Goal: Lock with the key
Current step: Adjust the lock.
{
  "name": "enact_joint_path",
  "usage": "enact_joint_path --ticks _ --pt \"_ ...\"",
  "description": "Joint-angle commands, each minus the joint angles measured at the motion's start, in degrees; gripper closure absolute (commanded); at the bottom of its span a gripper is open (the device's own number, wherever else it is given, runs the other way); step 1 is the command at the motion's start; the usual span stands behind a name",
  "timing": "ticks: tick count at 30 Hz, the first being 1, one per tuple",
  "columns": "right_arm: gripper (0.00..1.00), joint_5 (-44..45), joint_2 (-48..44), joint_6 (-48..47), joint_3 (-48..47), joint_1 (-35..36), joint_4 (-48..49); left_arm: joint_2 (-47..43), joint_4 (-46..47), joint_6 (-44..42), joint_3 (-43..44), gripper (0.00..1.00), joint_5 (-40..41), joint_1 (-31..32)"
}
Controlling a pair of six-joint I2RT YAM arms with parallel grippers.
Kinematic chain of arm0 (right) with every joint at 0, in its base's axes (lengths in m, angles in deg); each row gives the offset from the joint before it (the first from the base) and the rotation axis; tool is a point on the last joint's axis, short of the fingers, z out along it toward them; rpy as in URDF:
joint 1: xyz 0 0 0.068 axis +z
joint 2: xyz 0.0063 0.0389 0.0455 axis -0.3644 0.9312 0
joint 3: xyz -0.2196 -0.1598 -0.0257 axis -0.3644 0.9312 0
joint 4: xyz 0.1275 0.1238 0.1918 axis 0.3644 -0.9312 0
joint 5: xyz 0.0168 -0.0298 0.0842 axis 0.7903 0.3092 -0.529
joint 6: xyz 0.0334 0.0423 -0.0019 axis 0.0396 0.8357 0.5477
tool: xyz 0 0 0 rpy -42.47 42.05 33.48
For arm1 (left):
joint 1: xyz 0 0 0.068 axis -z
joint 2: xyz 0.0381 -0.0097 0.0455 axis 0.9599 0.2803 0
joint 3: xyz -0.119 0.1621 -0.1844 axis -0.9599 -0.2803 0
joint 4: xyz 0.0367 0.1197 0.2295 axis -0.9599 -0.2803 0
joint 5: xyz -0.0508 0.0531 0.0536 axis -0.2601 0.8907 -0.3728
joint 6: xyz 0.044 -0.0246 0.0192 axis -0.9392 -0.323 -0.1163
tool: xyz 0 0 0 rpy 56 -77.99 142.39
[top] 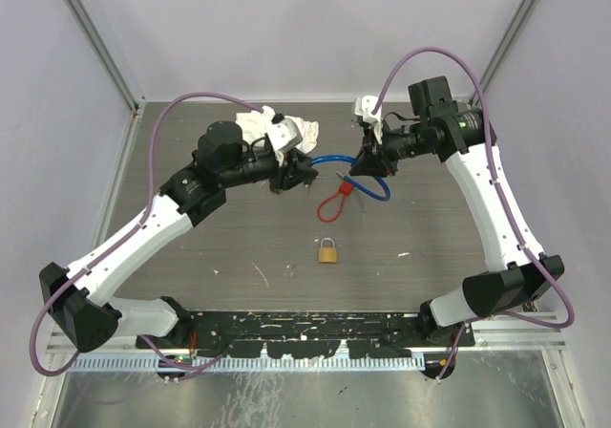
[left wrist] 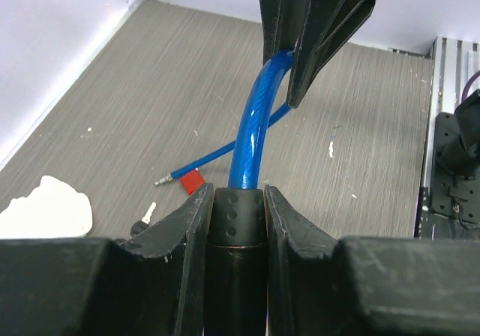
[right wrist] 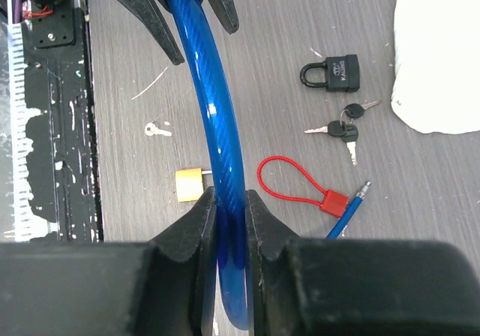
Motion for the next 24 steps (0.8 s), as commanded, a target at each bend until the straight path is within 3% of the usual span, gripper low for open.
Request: enact_joint_path --ticks 1,5,7,15,22,24 --pt "0.99 -1.98 -0.42 2.17 -4.2 -0.93 2.41 -2.49 8.69 3.89 0.62 0.98 -2.12 -0.49" --pt "0.99 -1.14 -1.03 2.86 -4.86 -1.13 2.66 -2.26 11.03 6.97 0.82 0.78 -1.94 -0.57" --pt "0.99 -0.53 -1.06 3.07 -4.61 -1.64 2.76 -2.75 12.37 9.56 0.87 0.52 -0.9 -0.62" --pt "0.99 -3.76 -1.97 1.64 -1.95 -4.81 2.15 -9.33 13.17 14.3 -0.83 0.02 7.52 -0.7" --pt "0.99 -7.42 -2.16 1.35 -1.39 -5.61 1.64 -19.04 9.1 13.86 -6.5 0.0 16.49 -1.46" --pt "0.99 -8.59 -2.36 0.46 -1.32 -5.68 0.97 -21.04 8.44 13.95 -9.2 0.08 15.91 -2.32"
